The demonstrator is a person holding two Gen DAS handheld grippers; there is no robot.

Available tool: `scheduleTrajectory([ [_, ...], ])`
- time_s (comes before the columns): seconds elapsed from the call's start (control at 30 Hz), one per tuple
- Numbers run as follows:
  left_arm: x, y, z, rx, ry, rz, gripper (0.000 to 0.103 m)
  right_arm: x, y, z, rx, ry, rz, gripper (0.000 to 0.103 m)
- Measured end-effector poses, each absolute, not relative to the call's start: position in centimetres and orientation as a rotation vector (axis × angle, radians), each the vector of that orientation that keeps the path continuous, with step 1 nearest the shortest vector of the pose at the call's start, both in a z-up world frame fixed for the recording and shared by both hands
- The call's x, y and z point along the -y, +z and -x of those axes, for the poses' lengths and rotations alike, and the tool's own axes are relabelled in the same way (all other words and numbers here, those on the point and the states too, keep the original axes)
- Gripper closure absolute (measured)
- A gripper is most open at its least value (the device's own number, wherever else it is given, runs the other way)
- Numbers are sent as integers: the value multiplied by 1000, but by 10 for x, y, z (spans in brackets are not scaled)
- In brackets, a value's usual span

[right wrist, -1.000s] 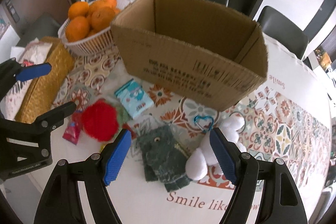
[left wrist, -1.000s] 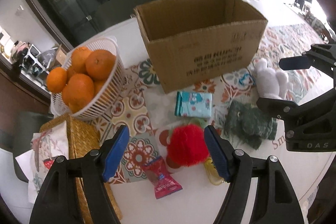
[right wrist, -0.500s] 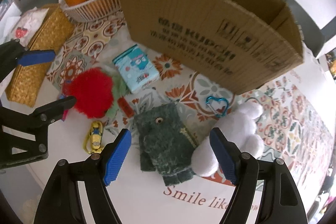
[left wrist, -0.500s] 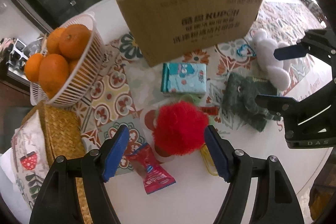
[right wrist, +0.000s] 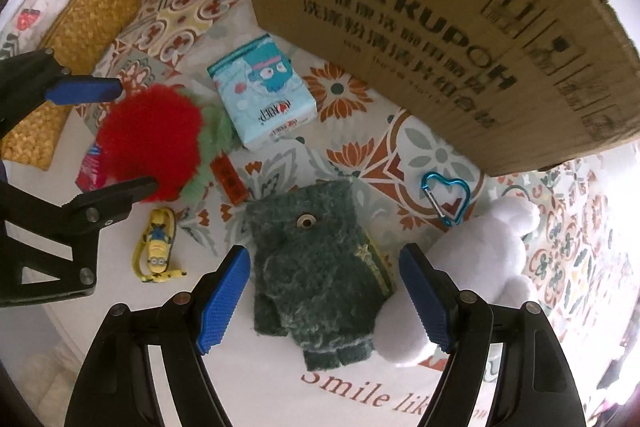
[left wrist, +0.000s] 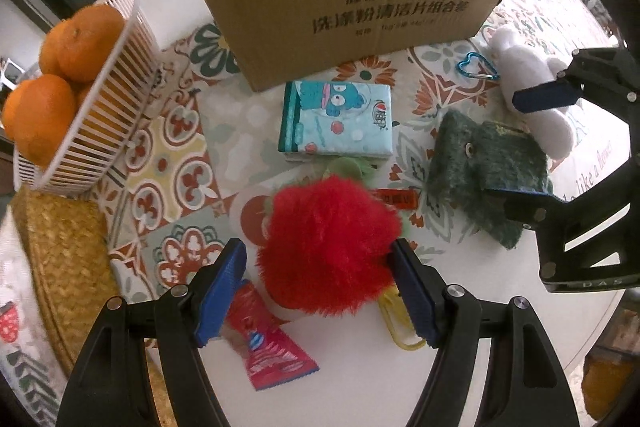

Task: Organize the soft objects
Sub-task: 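Move both tools back toward the red pompom and green glove, then grasp the red pompom with the left tool while the right tool grasps the green glove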

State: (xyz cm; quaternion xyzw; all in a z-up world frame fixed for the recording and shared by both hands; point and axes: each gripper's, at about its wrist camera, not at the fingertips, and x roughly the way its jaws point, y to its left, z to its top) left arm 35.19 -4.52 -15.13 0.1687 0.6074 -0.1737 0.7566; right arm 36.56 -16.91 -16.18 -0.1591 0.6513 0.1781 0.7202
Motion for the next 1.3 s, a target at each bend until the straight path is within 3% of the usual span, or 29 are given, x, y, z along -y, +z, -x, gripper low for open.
scheduleTrajectory([
  [0.37,47,-174,-365,-1348,-390,-313,32,165,-190,-376,-1495,408,329,25],
  [0.67,42,-193,-369,-1374,-413,-261,54,158,-202,-375,-1502,408,314,27],
  [1.07,38,-184,-352,-1348,-388,-209,66,156,-191,-353,-1456,422,251,63],
  [1.13,39,-179,-347,-1334,-385,-206,66,157,-187,-351,-1439,418,232,80],
  [1.3,45,-165,-332,-1296,-381,-207,66,166,-175,-348,-1397,395,176,82],
])
